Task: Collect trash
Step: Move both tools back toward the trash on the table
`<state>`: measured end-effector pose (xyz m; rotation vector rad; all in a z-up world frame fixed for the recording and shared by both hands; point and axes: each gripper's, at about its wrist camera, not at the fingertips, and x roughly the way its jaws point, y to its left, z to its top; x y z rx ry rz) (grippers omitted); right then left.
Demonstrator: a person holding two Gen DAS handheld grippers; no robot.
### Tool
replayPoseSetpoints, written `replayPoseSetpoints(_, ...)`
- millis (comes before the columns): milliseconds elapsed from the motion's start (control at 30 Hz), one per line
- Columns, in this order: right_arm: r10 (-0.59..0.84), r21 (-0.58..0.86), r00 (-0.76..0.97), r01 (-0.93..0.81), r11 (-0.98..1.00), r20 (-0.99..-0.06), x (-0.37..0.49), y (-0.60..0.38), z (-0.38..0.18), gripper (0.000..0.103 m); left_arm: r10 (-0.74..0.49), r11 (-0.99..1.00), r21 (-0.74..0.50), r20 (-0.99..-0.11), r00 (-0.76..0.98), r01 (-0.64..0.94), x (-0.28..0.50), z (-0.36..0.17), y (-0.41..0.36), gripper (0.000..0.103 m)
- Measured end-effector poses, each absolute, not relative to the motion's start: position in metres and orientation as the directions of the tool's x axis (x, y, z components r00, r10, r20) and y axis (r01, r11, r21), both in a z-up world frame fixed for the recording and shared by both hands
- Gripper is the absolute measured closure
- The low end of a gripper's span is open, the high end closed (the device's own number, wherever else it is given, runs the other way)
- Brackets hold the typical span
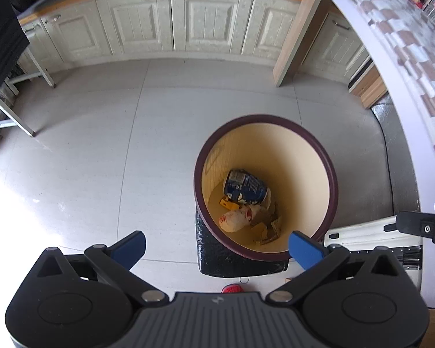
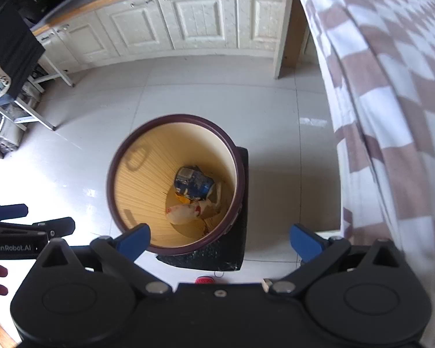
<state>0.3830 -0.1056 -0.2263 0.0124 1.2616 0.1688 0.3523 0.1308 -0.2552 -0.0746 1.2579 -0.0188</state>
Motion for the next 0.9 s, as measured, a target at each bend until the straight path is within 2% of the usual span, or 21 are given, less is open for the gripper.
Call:
replayPoseSetpoints(467,0.192,0.141,0.429,-0.148,0.979,-0.883,0.355,-0.117,-0.146,0.0,-0.056,0.996,-0.079,-0.888,0.456,-0.031,0.325,-0.177,0.126,0.0)
replayPoseSetpoints(900,0.2,0.15,0.559,-0.135,0.979,-0.804,0.322,-0.166,-0.086,0.0,-0.058,0.996,-0.083,-0.812,0.58,-0.016,0.305,-0.115,0.073,0.0)
